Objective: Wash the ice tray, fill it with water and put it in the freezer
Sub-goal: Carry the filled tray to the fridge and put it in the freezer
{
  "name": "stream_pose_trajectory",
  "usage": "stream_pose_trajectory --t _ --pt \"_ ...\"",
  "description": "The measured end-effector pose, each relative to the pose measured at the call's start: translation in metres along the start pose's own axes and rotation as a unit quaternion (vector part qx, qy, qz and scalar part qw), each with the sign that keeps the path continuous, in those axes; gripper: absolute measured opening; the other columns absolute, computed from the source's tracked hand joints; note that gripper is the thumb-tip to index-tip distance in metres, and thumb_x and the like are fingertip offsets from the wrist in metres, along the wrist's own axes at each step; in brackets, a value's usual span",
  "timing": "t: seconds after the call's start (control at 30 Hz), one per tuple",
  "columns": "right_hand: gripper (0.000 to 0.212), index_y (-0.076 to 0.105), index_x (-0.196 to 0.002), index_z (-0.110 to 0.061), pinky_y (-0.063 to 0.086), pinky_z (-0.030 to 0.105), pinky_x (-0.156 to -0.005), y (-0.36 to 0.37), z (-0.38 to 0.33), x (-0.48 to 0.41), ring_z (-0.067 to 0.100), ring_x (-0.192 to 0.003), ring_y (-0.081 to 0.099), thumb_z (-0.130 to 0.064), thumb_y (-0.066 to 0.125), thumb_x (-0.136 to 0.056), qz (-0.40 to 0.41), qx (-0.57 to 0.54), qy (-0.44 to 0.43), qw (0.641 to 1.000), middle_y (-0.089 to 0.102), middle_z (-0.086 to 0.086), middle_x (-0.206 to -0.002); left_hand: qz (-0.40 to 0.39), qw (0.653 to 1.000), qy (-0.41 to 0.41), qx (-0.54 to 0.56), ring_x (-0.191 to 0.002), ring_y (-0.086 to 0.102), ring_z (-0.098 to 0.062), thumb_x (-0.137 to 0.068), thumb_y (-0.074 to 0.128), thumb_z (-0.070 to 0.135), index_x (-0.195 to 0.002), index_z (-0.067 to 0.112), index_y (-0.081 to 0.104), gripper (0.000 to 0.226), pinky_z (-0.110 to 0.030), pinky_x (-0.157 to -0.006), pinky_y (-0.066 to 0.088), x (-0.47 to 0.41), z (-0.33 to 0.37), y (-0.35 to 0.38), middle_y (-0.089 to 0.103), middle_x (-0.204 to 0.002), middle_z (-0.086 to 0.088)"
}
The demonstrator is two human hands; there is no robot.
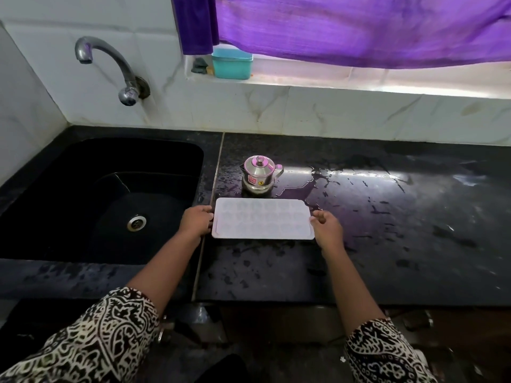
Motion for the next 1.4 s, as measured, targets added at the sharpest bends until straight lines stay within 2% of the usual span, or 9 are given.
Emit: stream_pose_trajectory --t 0.03,0.1,0.27,0.37,0.5,0.73,1.03,1.13,1.4 --pt "0.024 0.063 -0.114 -0.004 0.042 0.026 -0.085 0.0 0.0 0.0 0.016 -0.089 0.056 -0.01 0.058 -0.091 0.002 -0.008 0.0 1.0 0.067 0.011 -0.106 -0.009 0.999 -0.026 0.031 -0.08 0.063 -0.023 -0.096 0.045 -0.006 -0.129 -0.002 0.054 0.034 -0.029 -0.067 0.051 0.002 0.0 0.002 0.063 -0.11 -0.018" --pt "0.025 0.063 -0.115 -0.004 0.043 0.024 -0.084 0.002 0.0 0.0 0.016 -0.09 0.057 -0.01 0.058 -0.091 0.0 -0.012 -0.003 1.0 0.067 0.011 -0.107 -0.024 0.997 -0.051 0.057 -0.073 0.06 -0.017 -0.096 0.041 -0.008 -0.127 -0.002 0.055 0.035 -0.026 -0.063 0.048 0.002 0.0 0.004 0.063 -0.107 -0.015" --pt "0.026 0.063 -0.116 -0.004 0.047 0.029 -0.085 0.007 0.001 0.001 0.017 -0.089 0.059 -0.009 0.06 -0.09 -0.016 -0.034 0.003 0.999 0.067 0.01 -0.106 -0.047 0.992 -0.072 0.093 -0.076 0.062 -0.017 -0.095 0.041 -0.009 -0.131 -0.001 0.054 0.039 -0.029 -0.066 0.049 -0.001 -0.005 0.006 0.064 -0.11 -0.015" --pt "0.027 0.064 -0.116 -0.003 0.049 0.031 -0.086 0.008 0.004 0.0 0.018 -0.089 0.061 -0.006 0.061 -0.089 -0.01 -0.047 0.003 0.999 0.068 0.012 -0.105 -0.045 0.992 -0.066 0.097 -0.073 0.06 -0.014 -0.096 0.044 -0.008 -0.128 0.001 0.056 0.036 -0.028 -0.061 0.047 0.002 -0.004 0.008 0.065 -0.1 -0.01" --pt "0.026 0.066 -0.114 -0.002 0.051 0.032 -0.083 0.009 0.005 -0.001 0.018 -0.086 0.062 -0.003 0.061 -0.088 -0.009 -0.059 0.004 0.998 0.07 0.012 -0.103 -0.041 0.992 -0.063 0.103 -0.076 0.062 -0.014 -0.095 0.047 -0.006 -0.127 0.003 0.057 0.035 -0.028 -0.059 0.047 0.003 -0.005 0.007 0.066 -0.105 -0.009" --pt "0.024 0.068 -0.11 -0.005 0.054 0.038 -0.085 0.006 0.005 -0.002 0.018 -0.081 0.064 -0.002 0.063 -0.087 -0.009 -0.069 0.018 0.997 0.07 0.004 -0.091 -0.038 0.992 -0.059 0.108 -0.077 0.064 -0.015 -0.095 0.047 -0.006 -0.125 0.002 0.058 0.033 -0.029 -0.059 0.048 0.004 -0.003 0.008 0.067 -0.1 -0.007" --pt "0.023 0.069 -0.107 -0.009 0.054 0.046 -0.088 0.0 -0.008 -0.005 0.023 -0.09 0.069 -0.006 0.067 -0.084 -0.012 -0.08 0.02 0.997 0.072 0.003 -0.094 -0.031 0.99 -0.045 0.127 -0.075 0.064 -0.014 -0.095 0.048 -0.005 -0.12 0.005 0.06 0.03 -0.029 -0.06 0.049 0.012 0.008 0.004 0.067 -0.088 -0.001" --pt "0.022 0.07 -0.105 -0.009 0.054 0.045 -0.088 -0.001 -0.015 -0.004 0.022 -0.089 0.069 -0.006 0.067 -0.084 -0.015 -0.078 0.013 0.997 0.072 0.003 -0.092 -0.026 0.99 -0.037 0.135 -0.076 0.065 -0.016 -0.095 0.05 -0.004 -0.12 0.004 0.062 0.029 -0.031 -0.065 0.051 0.014 0.01 -0.002 0.068 -0.088 -0.002" --pt "0.021 0.07 -0.104 -0.011 0.055 0.042 -0.087 0.011 -0.042 0.001 0.019 -0.085 0.068 -0.006 0.067 -0.084 -0.036 -0.076 -0.004 0.996 0.072 0.003 -0.094 0.0 0.987 -0.014 0.162 -0.074 0.065 -0.015 -0.095 0.05 -0.003 -0.117 0.005 0.063 0.027 -0.029 -0.058 0.05 0.025 0.018 -0.03 0.068 -0.086 -0.002"
Point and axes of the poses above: each hand's wrist, its own x-axis away from the middle knuckle, its own y-axis out of the palm, z = x × y, the point moved 3 cm from there along -x, towards the middle knuckle
